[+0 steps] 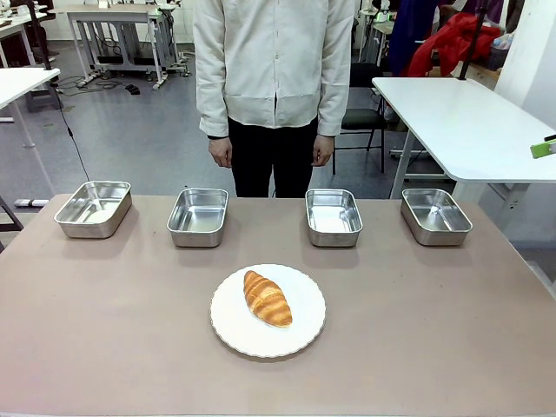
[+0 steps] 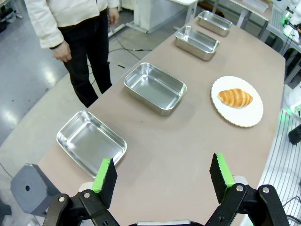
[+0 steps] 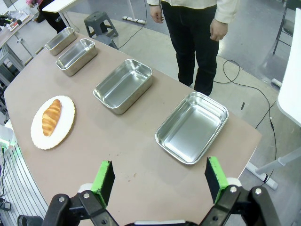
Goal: Place the bread in the container.
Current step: Place the Butter Roll into the Airtight Container indicated by the human.
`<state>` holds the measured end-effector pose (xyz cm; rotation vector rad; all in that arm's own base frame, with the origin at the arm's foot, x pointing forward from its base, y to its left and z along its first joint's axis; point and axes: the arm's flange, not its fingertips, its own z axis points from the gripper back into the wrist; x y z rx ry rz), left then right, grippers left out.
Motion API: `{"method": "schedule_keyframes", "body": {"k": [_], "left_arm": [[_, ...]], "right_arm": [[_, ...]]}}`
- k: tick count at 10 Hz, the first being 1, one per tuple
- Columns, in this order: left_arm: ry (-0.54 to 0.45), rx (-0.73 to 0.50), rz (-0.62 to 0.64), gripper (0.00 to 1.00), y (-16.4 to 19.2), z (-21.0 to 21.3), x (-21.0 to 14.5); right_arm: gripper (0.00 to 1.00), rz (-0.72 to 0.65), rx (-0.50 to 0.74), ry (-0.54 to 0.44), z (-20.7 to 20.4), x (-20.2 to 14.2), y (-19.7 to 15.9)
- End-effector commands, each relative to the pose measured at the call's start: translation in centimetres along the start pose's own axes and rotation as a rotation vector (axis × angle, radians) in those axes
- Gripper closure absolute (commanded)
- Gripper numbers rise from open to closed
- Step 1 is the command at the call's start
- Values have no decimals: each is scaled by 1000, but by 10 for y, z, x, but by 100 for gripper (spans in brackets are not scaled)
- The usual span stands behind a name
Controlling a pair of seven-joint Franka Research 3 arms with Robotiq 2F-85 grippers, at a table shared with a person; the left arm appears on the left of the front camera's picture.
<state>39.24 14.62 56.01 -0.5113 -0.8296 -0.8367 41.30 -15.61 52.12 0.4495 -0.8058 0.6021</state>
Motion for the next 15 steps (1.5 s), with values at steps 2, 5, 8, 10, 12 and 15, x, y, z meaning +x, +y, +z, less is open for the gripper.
{"method": "schedule_keyframes", "body": {"k": [2,5,8,10,12,15], "left_arm": [[-15,-5,-8,0,-1,0,1],[-15,-5,-8,0,-1,0,1],[-15,-5,-8,0,-1,0,1],[-15,-5,-8,0,-1,0,1],[-15,-5,-8,0,-1,0,1],[-15,-5,-8,0,-1,0,1]], "right_arm": [[0,11,5,-21,-1,2,-1],[0,11,5,-21,-1,2,-1],[0,11,5,-21,-1,2,-1],[0,11,5,-21,-1,2,-1],[0,11,5,-21,-1,2,-1],[0,11,5,-21,-1,2,-1]]}}
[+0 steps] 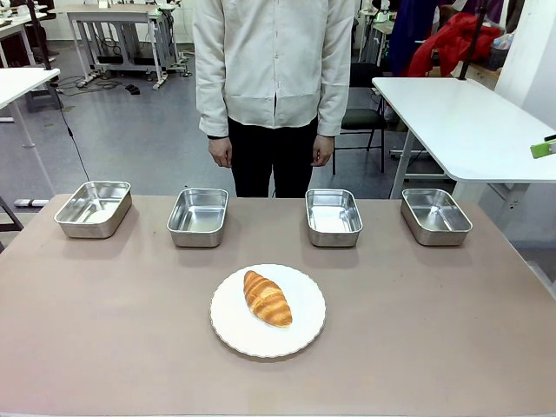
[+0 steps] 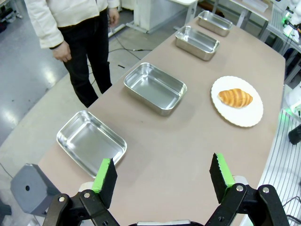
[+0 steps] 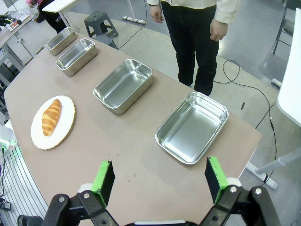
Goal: Place the bread in the container.
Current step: Place the Butter Roll into the Airtight Container indicated by the human.
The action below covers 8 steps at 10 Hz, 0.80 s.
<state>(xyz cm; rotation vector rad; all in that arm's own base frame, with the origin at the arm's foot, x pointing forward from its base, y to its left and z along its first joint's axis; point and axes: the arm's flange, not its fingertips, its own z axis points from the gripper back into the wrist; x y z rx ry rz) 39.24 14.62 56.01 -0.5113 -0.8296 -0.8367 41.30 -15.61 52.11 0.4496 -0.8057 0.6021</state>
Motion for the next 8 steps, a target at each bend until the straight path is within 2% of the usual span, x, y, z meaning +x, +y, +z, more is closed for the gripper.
{"method": "schedule_keyframes", "body": {"k": [1,8], "left_arm": [[-15,-5,-8,0,-1,0,1],[-15,-5,-8,0,-1,0,1]], "right_arm": [[0,11,5,-21,-1,2,-1],[0,11,5,-21,-1,2,-1]]}}
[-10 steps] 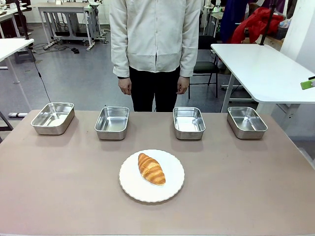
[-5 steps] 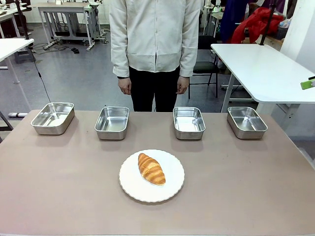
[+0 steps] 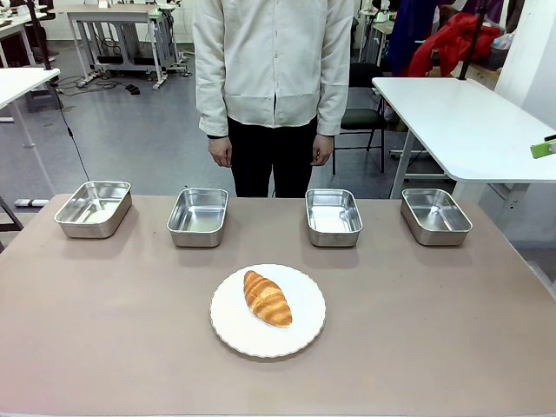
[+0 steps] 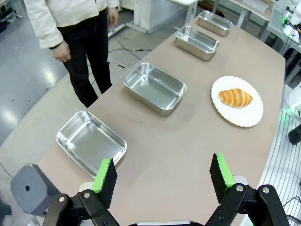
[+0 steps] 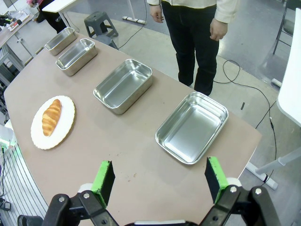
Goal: Place the bread in the container.
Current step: Place the Butter Roll into the Airtight Container indicated by the human.
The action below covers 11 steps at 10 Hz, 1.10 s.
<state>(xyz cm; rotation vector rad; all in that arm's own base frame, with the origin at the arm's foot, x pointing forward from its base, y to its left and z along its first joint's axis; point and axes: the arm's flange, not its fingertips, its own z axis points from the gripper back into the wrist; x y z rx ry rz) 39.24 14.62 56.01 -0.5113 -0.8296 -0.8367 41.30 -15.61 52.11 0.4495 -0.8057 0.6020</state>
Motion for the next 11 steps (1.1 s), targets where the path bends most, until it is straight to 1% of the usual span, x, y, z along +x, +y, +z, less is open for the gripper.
{"method": "schedule_keyframes", "body": {"k": [1,11], "left_arm": [[-15,-5,-8,0,-1,0,1],[-15,-5,-8,0,-1,0,1]], "right_arm": [[0,11,5,-22,-1,2,-1],[0,11,5,-22,-1,2,-1]]}}
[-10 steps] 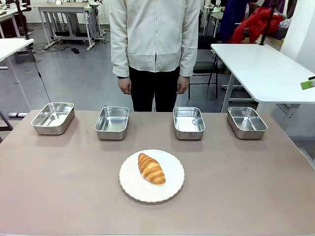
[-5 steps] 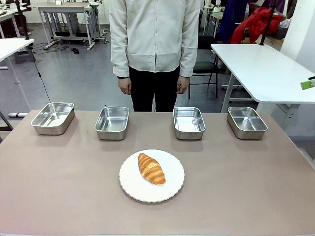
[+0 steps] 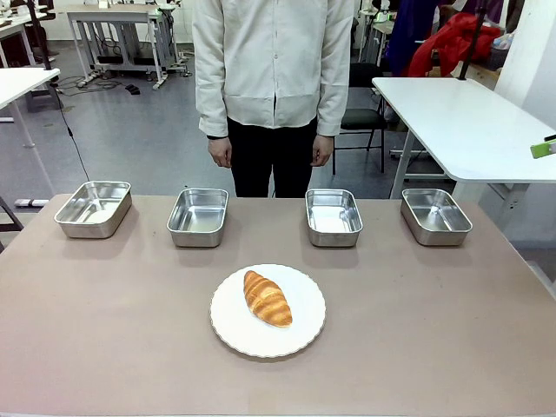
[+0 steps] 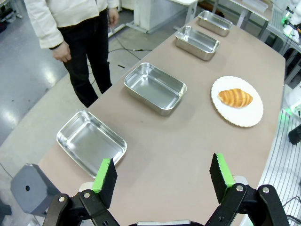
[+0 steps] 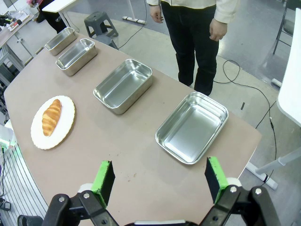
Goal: Place the bread in the container.
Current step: Place the Butter Roll into the Airtight Container indicated by the human.
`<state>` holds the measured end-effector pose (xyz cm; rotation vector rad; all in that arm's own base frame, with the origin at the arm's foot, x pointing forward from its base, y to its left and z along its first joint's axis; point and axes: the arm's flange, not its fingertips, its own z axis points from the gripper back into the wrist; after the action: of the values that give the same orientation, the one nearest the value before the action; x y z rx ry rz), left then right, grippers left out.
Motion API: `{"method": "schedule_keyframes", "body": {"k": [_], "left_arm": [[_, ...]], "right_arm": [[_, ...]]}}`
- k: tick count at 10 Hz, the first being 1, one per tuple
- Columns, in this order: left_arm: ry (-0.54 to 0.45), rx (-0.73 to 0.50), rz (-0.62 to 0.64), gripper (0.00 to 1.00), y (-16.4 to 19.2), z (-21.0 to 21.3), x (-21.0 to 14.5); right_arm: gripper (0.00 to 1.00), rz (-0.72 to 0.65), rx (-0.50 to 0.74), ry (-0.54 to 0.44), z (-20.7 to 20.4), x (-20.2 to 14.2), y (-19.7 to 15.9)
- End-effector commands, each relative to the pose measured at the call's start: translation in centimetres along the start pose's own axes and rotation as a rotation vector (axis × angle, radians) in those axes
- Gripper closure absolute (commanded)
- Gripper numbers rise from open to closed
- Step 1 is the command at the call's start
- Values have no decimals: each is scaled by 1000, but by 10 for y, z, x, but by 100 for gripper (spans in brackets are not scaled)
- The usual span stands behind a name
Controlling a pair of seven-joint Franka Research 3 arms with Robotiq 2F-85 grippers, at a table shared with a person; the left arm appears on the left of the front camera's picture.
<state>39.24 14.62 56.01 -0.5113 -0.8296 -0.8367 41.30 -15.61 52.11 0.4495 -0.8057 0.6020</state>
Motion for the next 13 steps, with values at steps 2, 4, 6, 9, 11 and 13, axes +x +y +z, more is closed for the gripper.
{"method": "schedule_keyframes", "body": {"k": [2,4,6,9,11,13], "left_arm": [[-15,-5,-8,0,-1,0,1],[-15,-5,-8,0,-1,0,1],[-15,-5,-8,0,-1,0,1],[-15,-5,-8,0,-1,0,1],[-15,-5,-8,0,-1,0,1],[-15,-5,-8,0,-1,0,1]], "right_arm": [[0,11,5,-22,-1,2,-1],[0,11,5,-22,-1,2,-1],[0,11,5,-22,-1,2,-1],[0,11,5,-22,-1,2,-1],[0,11,5,-22,-1,2,-1],[0,11,5,-22,-1,2,-1]]}}
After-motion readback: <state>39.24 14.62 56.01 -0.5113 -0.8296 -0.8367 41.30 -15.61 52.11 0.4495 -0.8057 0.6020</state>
